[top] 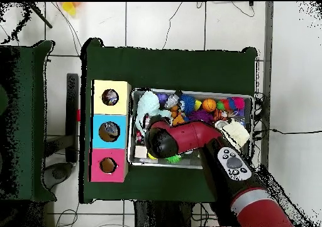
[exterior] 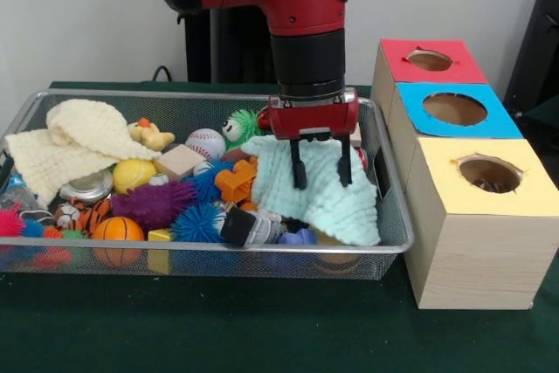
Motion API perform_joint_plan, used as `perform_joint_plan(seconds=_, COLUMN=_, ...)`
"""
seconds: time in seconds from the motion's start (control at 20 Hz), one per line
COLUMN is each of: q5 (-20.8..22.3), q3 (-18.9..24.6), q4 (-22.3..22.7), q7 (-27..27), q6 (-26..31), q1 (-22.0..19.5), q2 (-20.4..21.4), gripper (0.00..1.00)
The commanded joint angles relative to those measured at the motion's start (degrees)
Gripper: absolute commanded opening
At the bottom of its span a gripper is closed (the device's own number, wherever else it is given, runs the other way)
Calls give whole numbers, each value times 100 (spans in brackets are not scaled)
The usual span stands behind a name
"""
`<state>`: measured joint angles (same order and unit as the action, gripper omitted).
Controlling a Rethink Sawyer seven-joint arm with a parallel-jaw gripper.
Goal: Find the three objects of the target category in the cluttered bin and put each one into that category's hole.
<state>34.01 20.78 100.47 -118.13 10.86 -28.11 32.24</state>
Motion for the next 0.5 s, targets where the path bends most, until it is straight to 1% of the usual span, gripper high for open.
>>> perform_joint_plan(seconds=0.05, q5=-119, q3=-363, q4=189, q7=-53, q6=1057, q1=186, q2=424, gripper=100)
perform_joint_plan(seconds=0.25, q5=-201, q3=-332, q4=240, q7=73, q6=1293, q1=168, q2=644, gripper=100)
perform_joint_plan(seconds=0.5, q5=-198, q3=-231, q4=394, q7=394, q6=1627, q1=-57, q2=978, gripper=100)
